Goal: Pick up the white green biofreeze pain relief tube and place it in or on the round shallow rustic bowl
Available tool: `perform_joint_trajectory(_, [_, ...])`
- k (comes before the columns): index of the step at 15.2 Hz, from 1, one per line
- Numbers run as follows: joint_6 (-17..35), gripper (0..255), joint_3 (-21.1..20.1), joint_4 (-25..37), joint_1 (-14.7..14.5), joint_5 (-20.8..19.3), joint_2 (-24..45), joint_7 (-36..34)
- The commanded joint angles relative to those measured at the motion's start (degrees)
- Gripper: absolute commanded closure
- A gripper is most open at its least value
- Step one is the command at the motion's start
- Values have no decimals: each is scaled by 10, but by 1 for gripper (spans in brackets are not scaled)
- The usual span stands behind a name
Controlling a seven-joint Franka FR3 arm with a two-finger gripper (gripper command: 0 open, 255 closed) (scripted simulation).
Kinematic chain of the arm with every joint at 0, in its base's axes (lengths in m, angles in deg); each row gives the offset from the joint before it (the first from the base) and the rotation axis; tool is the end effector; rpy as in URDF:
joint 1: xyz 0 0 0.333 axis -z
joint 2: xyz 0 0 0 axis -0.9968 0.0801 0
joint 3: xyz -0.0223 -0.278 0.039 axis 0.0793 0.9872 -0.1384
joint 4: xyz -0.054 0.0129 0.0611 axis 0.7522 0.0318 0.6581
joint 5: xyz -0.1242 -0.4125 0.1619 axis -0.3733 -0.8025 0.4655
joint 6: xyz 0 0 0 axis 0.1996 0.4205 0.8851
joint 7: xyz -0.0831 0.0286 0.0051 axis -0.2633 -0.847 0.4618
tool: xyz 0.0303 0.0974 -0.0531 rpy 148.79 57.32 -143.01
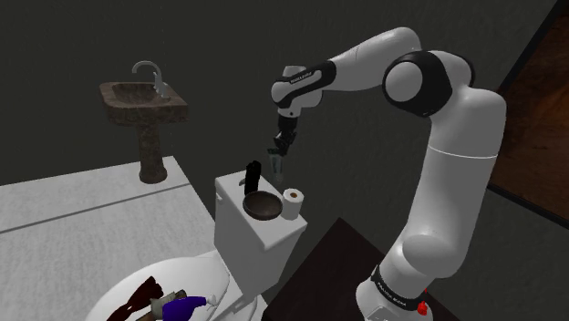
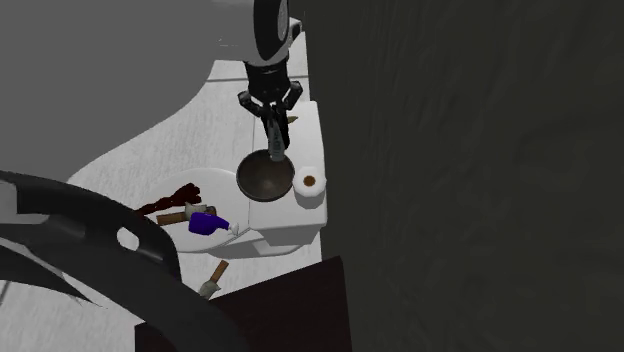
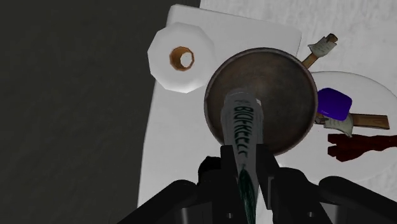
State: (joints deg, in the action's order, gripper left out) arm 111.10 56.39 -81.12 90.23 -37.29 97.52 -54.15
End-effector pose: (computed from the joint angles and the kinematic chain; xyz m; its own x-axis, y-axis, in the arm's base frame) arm 0.6157 -0.2117 0.2778 0.9956 -0.0037 -0.0939 -0.0068 -0.9994 -0.0331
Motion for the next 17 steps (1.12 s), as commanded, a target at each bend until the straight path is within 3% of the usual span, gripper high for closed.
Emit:
perform_joint_trajectory(1, [0, 255, -4, -31, -15, -8, -33, -23])
perform_joint_trajectory(5, [-9, 255, -19, -83, -43, -23, -97, -71])
perform_joint_trajectory(17, [76, 255, -21, -122, -40, -8, -49, -60])
